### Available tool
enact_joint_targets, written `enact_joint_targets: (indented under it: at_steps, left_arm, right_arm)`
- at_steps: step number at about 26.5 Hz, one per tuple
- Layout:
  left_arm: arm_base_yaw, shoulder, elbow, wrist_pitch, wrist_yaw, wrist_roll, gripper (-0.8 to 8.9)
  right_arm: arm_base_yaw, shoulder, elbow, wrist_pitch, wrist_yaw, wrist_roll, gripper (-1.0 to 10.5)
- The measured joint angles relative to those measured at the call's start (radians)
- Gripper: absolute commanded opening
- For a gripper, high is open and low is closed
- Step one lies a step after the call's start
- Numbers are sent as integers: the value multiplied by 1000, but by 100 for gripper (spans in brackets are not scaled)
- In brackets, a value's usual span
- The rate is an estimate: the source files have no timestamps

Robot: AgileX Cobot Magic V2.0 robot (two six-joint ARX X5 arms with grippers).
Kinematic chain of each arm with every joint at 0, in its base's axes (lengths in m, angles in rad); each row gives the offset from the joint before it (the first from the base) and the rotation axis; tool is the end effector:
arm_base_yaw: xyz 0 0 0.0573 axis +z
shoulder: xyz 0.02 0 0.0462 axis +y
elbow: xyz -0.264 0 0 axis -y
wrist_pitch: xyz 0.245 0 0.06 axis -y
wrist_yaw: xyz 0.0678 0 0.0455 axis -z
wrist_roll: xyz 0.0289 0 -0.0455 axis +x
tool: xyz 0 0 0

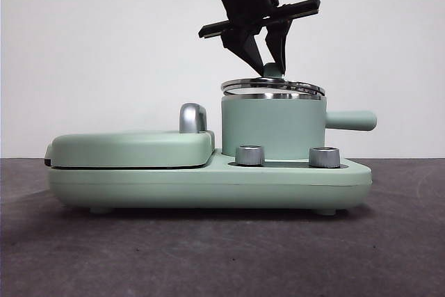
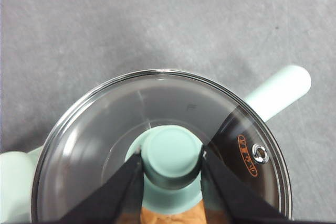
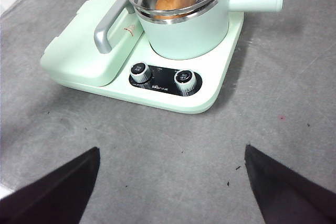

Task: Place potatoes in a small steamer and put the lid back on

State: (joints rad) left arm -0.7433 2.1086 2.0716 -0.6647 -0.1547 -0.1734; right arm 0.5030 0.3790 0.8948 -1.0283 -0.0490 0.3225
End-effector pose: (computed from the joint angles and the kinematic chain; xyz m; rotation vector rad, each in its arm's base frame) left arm 0.3534 -0.3188 0.3189 0.1461 0.6852 -0.5047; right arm 0.0366 0.0217 0.3268 0.1909 0.5863 0.4520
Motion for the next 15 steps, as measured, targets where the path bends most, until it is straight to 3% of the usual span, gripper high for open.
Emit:
enact_joint_targets:
  at_steps: [15]
  left_arm:
    - [-40,0,0,33,-61,1,14]
  right_arm:
    - [0,0,0,0,0,0,440]
